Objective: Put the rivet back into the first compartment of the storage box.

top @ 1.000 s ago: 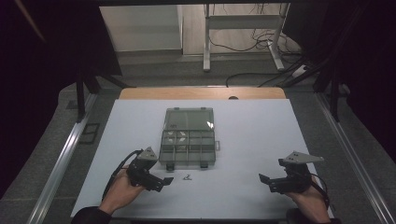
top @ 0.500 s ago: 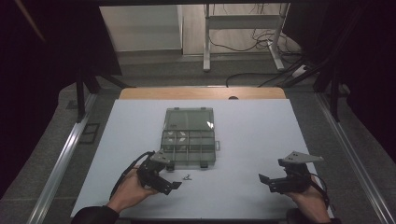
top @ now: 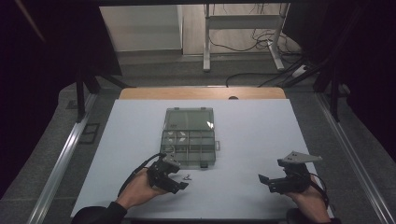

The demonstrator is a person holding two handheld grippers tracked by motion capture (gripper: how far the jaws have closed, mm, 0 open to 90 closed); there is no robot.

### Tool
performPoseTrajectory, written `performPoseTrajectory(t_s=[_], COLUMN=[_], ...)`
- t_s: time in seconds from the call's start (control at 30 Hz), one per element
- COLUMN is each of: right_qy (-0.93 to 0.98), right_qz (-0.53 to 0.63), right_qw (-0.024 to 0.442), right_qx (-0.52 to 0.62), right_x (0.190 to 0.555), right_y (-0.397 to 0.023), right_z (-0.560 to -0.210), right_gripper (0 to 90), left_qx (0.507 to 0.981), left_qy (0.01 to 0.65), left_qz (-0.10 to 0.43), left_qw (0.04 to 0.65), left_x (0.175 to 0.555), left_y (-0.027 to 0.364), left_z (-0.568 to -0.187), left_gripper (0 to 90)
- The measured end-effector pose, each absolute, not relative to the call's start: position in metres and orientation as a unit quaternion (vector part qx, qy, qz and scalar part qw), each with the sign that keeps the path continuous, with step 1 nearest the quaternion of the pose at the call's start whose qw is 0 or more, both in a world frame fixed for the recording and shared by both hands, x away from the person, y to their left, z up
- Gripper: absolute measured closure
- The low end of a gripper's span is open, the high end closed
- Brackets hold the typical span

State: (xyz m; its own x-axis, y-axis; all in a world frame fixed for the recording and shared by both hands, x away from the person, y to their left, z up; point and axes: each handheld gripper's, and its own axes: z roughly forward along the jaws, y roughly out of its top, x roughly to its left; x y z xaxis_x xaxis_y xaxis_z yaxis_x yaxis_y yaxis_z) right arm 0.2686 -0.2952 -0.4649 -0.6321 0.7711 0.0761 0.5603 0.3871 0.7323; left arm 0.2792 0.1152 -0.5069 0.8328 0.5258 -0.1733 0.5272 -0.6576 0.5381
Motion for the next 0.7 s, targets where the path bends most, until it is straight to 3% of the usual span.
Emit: performPoseTrajectory(t_s=[0.27,0.7], right_qy=[0.822,0.823], right_qz=[0.375,0.376], right_qw=[0.139,0.137], right_qx=[0.404,0.402], right_x=[0.269,0.269], right_y=[-0.295,-0.295], right_z=[-0.465,-0.465], right_gripper=[3.8,4.2], left_qx=[0.92,0.934], left_qy=[0.276,0.245], left_qz=[0.003,0.018], left_qw=[0.28,0.259], left_x=[0.286,0.292], left_y=[0.106,0.102], left_z=[-0.514,-0.519], left_gripper=[55.0,73.5])
